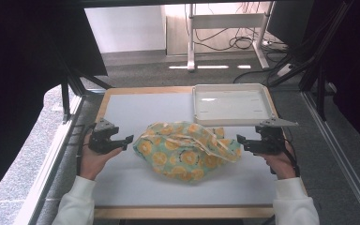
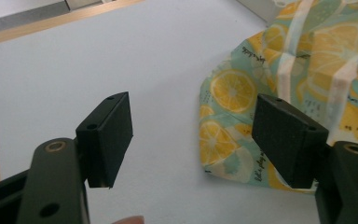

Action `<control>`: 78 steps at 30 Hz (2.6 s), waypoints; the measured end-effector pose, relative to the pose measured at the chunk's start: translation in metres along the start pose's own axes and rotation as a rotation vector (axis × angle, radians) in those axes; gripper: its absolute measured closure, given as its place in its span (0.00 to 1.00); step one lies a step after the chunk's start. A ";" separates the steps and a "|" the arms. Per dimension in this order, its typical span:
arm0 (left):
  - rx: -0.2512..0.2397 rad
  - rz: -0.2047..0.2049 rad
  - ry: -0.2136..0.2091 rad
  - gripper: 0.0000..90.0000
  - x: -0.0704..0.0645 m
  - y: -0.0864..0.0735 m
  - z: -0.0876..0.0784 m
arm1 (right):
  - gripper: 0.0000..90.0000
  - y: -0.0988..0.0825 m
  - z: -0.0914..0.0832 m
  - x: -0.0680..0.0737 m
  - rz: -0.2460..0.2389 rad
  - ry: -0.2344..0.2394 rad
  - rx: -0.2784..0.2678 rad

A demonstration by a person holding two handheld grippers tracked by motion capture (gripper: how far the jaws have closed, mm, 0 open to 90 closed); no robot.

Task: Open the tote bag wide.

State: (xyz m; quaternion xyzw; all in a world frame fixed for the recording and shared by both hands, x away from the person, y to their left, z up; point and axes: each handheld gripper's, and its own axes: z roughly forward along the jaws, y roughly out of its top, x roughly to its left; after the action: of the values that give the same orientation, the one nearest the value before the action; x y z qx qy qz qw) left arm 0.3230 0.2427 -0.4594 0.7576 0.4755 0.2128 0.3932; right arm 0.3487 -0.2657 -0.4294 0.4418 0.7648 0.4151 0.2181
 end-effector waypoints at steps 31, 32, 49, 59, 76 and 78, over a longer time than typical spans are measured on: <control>-0.021 -0.034 -0.006 0.33 0.014 -0.004 -0.012 | 0.16 -0.004 0.003 0.003 -0.033 -0.022 -0.008; -0.025 -0.035 -0.009 0.33 0.013 -0.004 -0.014 | 0.16 -0.004 0.003 0.003 -0.030 -0.027 -0.007; -0.050 0.007 -0.040 0.34 -0.005 0.014 -0.018 | 0.16 -0.006 0.006 0.003 -0.026 -0.040 0.014; -0.053 0.020 -0.071 0.37 -0.013 0.021 -0.017 | 0.17 -0.006 0.005 0.002 -0.018 -0.053 0.005; -0.033 0.085 -0.143 0.41 -0.036 0.038 -0.003 | 0.17 -0.007 0.007 0.001 -0.012 -0.063 0.021; -0.026 0.093 -0.150 0.41 -0.038 0.039 -0.001 | 0.17 -0.007 0.007 0.001 -0.013 -0.063 0.021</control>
State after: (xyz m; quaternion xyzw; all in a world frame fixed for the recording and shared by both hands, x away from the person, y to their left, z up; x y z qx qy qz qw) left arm 0.3269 0.2004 -0.4259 0.7875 0.4064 0.1795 0.4273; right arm 0.3495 -0.2633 -0.4391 0.4522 0.7646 0.3914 0.2401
